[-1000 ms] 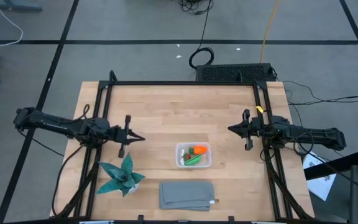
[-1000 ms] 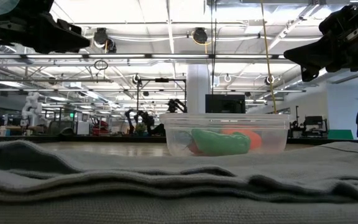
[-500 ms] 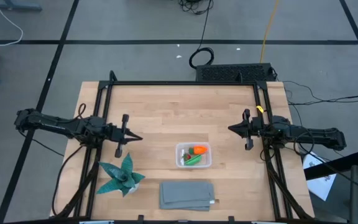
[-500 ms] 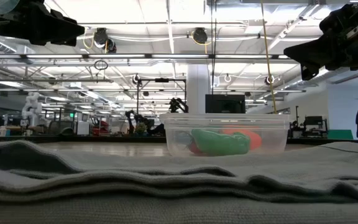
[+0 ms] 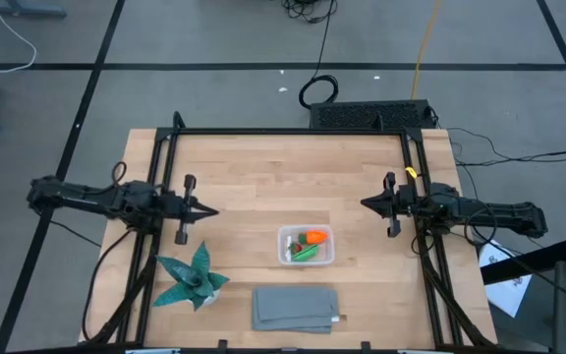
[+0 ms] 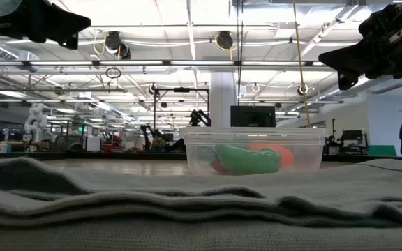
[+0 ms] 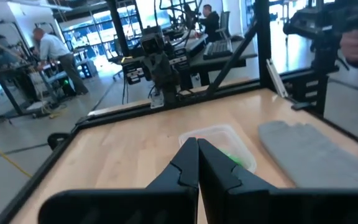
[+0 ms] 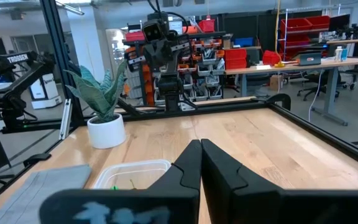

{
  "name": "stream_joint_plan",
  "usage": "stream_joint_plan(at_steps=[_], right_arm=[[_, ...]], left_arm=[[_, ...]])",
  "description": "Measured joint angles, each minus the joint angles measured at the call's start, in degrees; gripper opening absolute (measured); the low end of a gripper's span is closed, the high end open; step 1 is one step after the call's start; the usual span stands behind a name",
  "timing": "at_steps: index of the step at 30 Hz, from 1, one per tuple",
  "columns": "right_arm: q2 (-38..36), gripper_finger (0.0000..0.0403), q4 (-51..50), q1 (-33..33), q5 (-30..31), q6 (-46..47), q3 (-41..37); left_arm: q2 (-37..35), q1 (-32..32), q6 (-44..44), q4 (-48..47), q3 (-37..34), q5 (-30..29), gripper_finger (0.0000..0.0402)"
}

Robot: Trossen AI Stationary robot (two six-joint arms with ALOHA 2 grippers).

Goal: Pick and placing Produce into tupperware
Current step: Return to Home Position

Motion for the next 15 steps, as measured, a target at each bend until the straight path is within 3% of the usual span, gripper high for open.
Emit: stream_joint_plan(at_steps=[15], right_arm=[[0.0,0.0000,0.2,0.0,0.0,1.1,0.0]], left_arm=[[-7.5,0.0,0.0,-9.4,0.0,1.5,0.0000]])
